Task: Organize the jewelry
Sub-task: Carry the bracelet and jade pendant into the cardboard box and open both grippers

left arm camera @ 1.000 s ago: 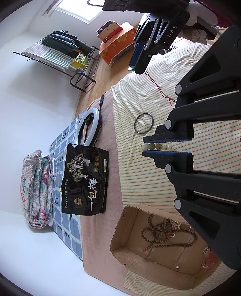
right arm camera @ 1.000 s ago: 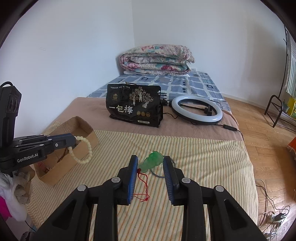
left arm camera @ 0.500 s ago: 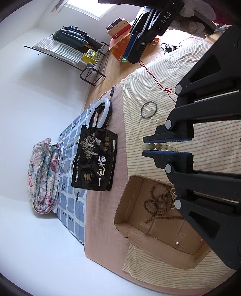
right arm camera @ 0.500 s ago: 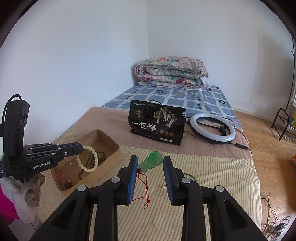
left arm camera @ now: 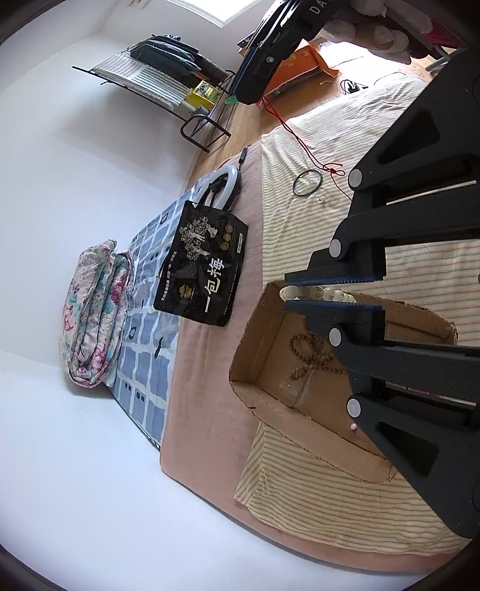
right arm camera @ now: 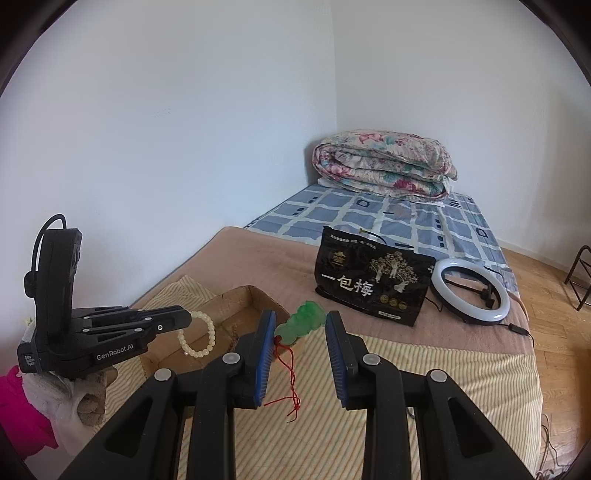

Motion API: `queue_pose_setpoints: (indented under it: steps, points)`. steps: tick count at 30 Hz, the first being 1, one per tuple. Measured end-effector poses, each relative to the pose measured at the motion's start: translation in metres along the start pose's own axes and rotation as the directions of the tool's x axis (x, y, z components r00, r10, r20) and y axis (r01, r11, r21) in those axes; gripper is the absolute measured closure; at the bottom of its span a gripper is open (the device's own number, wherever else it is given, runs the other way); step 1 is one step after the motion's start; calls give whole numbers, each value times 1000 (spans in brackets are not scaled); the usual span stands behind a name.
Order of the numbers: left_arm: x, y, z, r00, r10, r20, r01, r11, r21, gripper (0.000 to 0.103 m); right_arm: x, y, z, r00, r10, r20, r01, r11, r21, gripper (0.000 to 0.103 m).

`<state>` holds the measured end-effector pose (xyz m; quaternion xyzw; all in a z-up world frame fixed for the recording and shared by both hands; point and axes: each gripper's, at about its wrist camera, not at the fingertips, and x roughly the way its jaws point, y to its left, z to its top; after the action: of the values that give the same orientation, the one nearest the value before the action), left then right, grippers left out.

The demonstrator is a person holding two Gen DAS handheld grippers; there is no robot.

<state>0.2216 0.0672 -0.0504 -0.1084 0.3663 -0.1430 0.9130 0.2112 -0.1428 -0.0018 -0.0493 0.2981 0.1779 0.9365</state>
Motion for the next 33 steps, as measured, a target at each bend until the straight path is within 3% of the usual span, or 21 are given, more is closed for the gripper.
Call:
queue_pose_setpoints:
  steps: [17, 33]
  points:
    - [-2, 64, -2, 999, 35, -26, -36, 998, -47, 98, 54, 73, 17, 995, 96, -34, -97, 994, -57, 75]
    - [29, 96, -25, 994, 47, -102, -55, 996, -76, 98, 130, 81, -26, 976, 122, -178, -128, 992, -20, 75]
